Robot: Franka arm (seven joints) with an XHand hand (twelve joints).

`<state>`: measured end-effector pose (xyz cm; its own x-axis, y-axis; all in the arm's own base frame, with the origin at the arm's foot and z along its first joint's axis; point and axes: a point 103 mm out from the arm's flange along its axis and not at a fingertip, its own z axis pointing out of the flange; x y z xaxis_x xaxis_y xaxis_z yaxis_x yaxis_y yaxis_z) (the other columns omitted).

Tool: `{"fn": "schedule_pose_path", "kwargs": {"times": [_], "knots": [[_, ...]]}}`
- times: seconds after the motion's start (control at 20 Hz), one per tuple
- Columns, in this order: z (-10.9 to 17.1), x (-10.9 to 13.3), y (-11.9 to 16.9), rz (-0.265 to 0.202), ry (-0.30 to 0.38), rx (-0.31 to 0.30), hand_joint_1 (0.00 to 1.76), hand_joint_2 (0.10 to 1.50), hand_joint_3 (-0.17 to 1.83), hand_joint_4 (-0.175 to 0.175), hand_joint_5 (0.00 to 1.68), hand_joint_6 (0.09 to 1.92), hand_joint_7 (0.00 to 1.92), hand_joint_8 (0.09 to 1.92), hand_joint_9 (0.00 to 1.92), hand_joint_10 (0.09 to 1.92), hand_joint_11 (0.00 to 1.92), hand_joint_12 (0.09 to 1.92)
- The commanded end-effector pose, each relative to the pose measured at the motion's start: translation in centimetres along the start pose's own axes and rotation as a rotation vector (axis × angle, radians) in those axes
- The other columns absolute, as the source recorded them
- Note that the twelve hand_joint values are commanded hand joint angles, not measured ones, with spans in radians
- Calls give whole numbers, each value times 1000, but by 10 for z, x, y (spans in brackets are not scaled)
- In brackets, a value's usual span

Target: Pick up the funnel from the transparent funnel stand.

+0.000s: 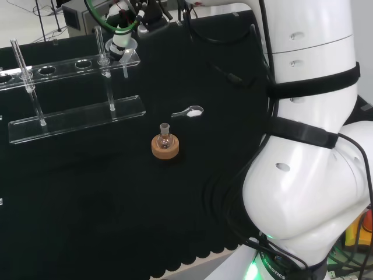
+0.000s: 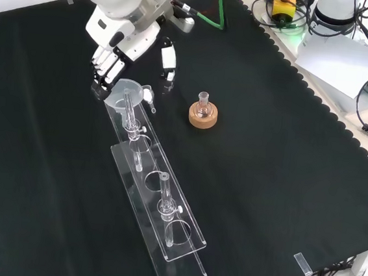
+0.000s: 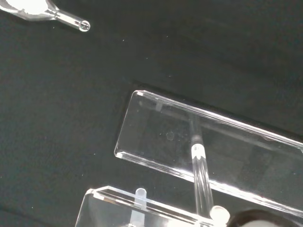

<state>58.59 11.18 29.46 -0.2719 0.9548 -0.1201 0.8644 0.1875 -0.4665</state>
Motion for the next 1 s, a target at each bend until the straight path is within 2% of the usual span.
{"fn": "schedule_pose_path", "kwargs": {"times": [0.05,0.4,0.6,1.0], "knots": [[4,0,6,6,-30,-22,742,636,449,-110,137,87,0,606,215,800,285,1416],[10,-4,14,10,-44,-26,778,621,495,-107,164,87,0,640,244,789,294,1411],[14,-7,19,9,-43,-4,789,614,518,-107,170,87,0,639,249,782,297,1408],[18,-11,25,22,-57,-15,808,600,565,-105,191,87,0,644,281,770,298,1400]]}}
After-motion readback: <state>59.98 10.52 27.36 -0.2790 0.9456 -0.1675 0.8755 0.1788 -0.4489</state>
